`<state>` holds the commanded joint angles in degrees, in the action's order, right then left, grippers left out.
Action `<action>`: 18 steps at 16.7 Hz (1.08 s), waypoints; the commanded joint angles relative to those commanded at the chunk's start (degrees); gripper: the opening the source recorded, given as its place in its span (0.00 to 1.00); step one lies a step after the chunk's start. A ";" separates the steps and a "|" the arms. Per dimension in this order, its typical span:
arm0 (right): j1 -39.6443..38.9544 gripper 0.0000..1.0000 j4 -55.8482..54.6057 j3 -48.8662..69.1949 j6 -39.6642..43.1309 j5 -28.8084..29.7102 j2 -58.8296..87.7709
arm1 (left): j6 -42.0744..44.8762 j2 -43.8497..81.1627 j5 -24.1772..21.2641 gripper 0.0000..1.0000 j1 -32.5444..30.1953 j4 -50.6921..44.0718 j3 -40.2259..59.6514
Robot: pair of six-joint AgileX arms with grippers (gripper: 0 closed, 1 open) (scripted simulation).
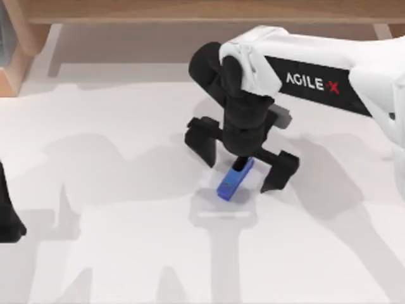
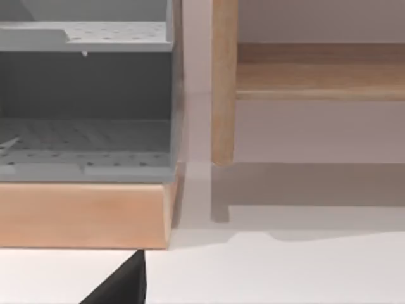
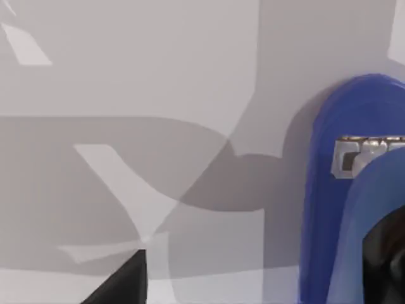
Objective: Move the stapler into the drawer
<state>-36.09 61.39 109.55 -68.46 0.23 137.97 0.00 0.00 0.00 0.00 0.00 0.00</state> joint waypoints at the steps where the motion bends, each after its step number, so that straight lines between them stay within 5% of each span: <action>1: 0.00 0.85 0.00 0.00 0.00 0.00 0.00 | 0.00 0.00 0.00 1.00 0.00 0.00 0.00; 12: 0.00 0.02 0.00 0.00 0.00 0.00 0.00 | 0.00 0.00 0.00 1.00 0.00 0.00 0.00; 18: 0.00 0.00 0.00 0.00 0.00 0.00 0.00 | 0.00 0.00 0.00 1.00 0.00 0.00 0.00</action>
<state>-36.09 61.39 109.55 -68.46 0.23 137.97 0.00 0.00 0.00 0.00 0.00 0.00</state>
